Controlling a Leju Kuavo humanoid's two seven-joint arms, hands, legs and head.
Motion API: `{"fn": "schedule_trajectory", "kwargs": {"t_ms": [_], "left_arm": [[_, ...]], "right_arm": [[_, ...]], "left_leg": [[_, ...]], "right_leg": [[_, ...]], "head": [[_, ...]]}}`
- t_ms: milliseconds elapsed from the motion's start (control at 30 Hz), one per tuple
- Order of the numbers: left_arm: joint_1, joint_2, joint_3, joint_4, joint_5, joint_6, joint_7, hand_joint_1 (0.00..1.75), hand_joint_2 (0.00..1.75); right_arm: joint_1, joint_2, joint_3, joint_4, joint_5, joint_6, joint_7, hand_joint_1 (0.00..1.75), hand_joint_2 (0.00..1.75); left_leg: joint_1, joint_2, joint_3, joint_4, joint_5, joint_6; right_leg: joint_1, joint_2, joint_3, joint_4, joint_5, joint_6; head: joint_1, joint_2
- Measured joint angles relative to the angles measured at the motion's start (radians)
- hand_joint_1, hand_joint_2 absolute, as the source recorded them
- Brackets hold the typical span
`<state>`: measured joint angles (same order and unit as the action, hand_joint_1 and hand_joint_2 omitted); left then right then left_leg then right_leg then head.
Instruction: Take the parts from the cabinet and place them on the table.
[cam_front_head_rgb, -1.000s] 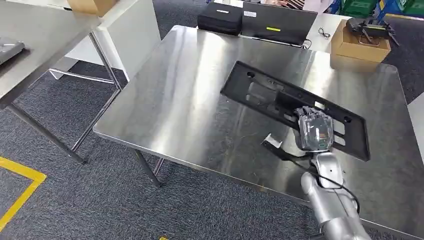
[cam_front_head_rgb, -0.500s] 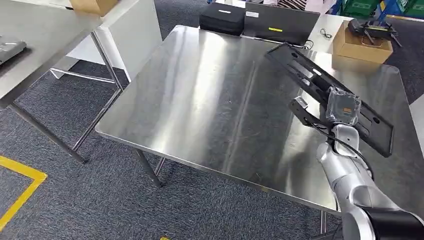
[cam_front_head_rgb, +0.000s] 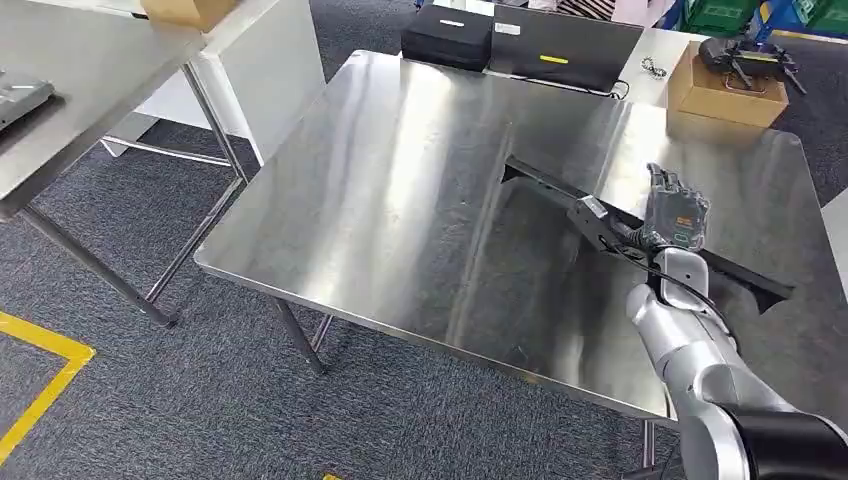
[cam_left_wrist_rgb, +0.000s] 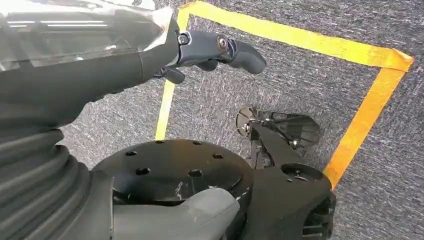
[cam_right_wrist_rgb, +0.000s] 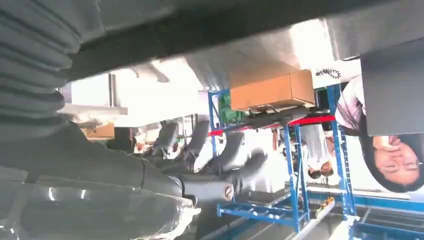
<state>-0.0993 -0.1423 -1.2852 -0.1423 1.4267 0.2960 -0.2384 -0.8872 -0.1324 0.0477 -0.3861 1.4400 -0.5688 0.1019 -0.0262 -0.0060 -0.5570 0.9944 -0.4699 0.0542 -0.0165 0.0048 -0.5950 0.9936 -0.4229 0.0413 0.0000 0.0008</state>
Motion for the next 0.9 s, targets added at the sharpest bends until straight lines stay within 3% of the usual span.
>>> {"fn": "schedule_trajectory", "kwargs": {"t_ms": [733, 833, 900], "left_arm": [[-0.002, 0.002, -0.010, 0.000, 0.000, -0.017, 0.014, 0.00, 1.75], [-0.002, 0.007, -0.010, 0.000, 0.003, -0.027, 0.014, 0.00, 1.75], [-0.001, 0.012, -0.010, 0.000, 0.008, -0.034, 0.014, 0.00, 1.75]], "right_arm": [[-0.020, 0.022, 0.000, -0.001, 0.049, 0.003, -0.040, 0.00, 0.00], [-0.032, 0.030, -0.006, -0.001, 0.006, 0.086, -0.071, 0.00, 0.00], [-0.049, 0.036, -0.024, -0.001, -0.021, 0.195, -0.072, 0.00, 0.00]], "left_leg": [[0.000, 0.000, 0.000, 0.000, 0.000, 0.000], [0.000, 0.000, 0.000, 0.000, 0.000, 0.000], [0.000, 0.000, 0.000, 0.000, 0.000, 0.000]], "right_leg": [[0.000, 0.000, 0.000, 0.000, 0.000, 0.000], [0.000, 0.000, 0.000, 0.000, 0.000, 0.000], [0.000, 0.000, 0.000, 0.000, 0.000, 0.000]], "head": [[0.000, 0.000], [0.000, 0.000], [0.000, 0.000]]}}
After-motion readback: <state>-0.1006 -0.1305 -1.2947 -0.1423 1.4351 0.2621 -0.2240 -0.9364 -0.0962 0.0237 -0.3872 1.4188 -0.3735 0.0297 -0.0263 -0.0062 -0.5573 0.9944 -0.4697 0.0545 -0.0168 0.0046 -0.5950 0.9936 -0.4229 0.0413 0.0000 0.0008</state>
